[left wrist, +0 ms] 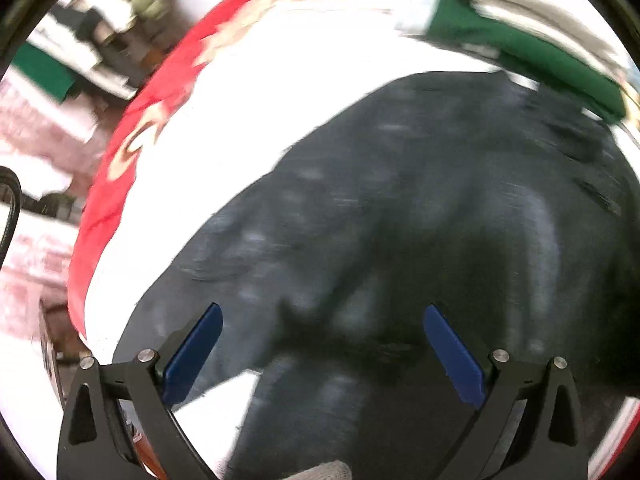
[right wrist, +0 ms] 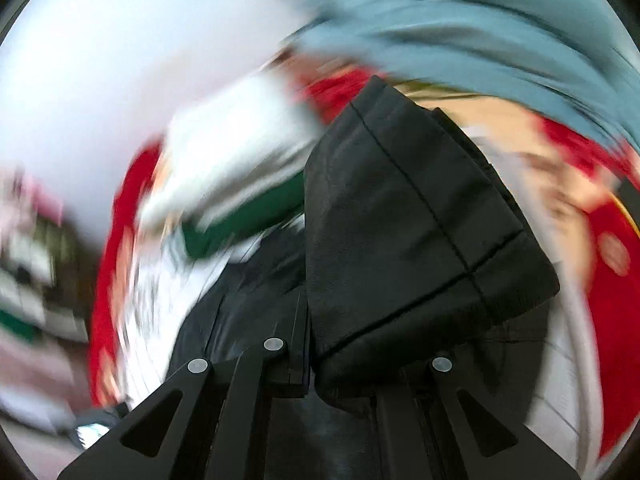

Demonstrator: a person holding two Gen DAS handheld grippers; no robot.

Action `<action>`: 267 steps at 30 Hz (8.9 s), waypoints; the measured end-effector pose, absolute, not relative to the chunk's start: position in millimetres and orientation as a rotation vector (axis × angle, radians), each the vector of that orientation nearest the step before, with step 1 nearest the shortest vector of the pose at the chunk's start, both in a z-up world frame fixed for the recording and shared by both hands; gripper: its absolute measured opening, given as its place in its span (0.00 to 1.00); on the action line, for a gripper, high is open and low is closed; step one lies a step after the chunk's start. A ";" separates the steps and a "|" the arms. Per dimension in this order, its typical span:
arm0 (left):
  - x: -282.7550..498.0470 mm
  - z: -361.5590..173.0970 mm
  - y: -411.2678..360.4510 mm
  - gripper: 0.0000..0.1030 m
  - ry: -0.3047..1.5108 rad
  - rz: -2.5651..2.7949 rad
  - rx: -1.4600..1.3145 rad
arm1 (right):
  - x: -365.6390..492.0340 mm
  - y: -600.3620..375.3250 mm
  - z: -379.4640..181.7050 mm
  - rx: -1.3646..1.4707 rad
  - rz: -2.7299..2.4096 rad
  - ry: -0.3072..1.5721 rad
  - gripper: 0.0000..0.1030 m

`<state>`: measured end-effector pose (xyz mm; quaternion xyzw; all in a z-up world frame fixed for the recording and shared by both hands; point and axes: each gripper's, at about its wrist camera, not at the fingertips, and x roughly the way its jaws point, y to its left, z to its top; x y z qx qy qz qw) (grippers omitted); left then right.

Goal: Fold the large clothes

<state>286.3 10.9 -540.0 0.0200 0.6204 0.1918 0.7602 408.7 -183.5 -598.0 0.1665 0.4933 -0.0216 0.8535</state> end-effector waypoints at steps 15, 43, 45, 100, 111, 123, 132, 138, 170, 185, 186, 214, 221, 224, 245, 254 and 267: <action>213.7 -540.7 148.6 1.00 1.431 0.523 -0.212 | 391.6 -74.0 -678.2 0.193 0.240 1.374 0.56; 75.1 -614.2 381.0 0.16 0.956 1.151 -1.142 | 342.8 -67.7 -727.2 0.359 0.066 1.589 0.56; 94.1 -604.6 391.3 0.08 0.968 1.116 -1.047 | 346.5 -58.6 -723.2 0.323 0.059 1.578 0.56; 318.7 -511.8 -124.2 1.00 1.180 -0.136 -0.074 | 307.6 -419.4 -663.0 0.611 -0.270 1.392 0.67; 321.4 -565.3 53.2 1.00 1.264 0.407 0.065 | 413.9 -343.5 -737.2 0.553 -0.033 1.614 0.45; 342.7 -614.0 51.3 1.00 1.305 0.355 0.106 | 387.4 -355.0 -730.3 0.443 -0.238 1.568 0.02; 325.5 -581.5 49.7 1.00 1.275 0.324 0.089 | 353.8 -376.3 -697.2 0.573 -0.125 1.566 0.50; 267.1 -564.9 17.6 1.00 1.285 0.320 0.161 | 317.9 -346.9 -734.9 0.528 0.011 1.696 0.50; 296.2 -631.5 79.7 1.00 1.278 0.227 0.269 | 258.3 -283.1 -758.0 0.745 -0.063 1.696 0.12; 212.5 -553.8 10.6 1.00 1.198 0.449 0.336 | 271.1 -293.3 -697.7 0.434 0.043 1.681 0.49; 201.1 -548.6 -5.1 1.00 1.200 0.464 0.357 | 269.2 -309.3 -695.6 0.427 0.044 1.682 0.50; 108.6 -665.6 -203.1 1.00 1.337 0.895 0.698 | 267.0 -485.2 -730.2 0.562 0.043 1.663 0.58; 121.2 -662.0 -187.1 0.91 1.361 0.889 0.581 | 290.5 -455.8 -759.8 0.989 0.250 1.504 0.70; 120.8 -658.5 -188.4 0.69 1.365 0.830 0.548 | 290.9 -440.3 -784.2 1.220 0.296 1.455 0.75; 127.6 -600.8 -182.0 0.12 1.341 0.644 0.405 | 311.3 -374.6 -767.4 1.394 0.312 1.386 0.18; 147.1 -528.3 -131.5 0.11 1.319 0.533 0.254 | 340.5 -332.7 -679.1 1.250 0.299 1.394 0.17; 195.9 -505.6 -5.5 0.10 1.368 0.327 0.060 | 410.0 -189.3 -591.8 0.894 0.199 1.409 0.16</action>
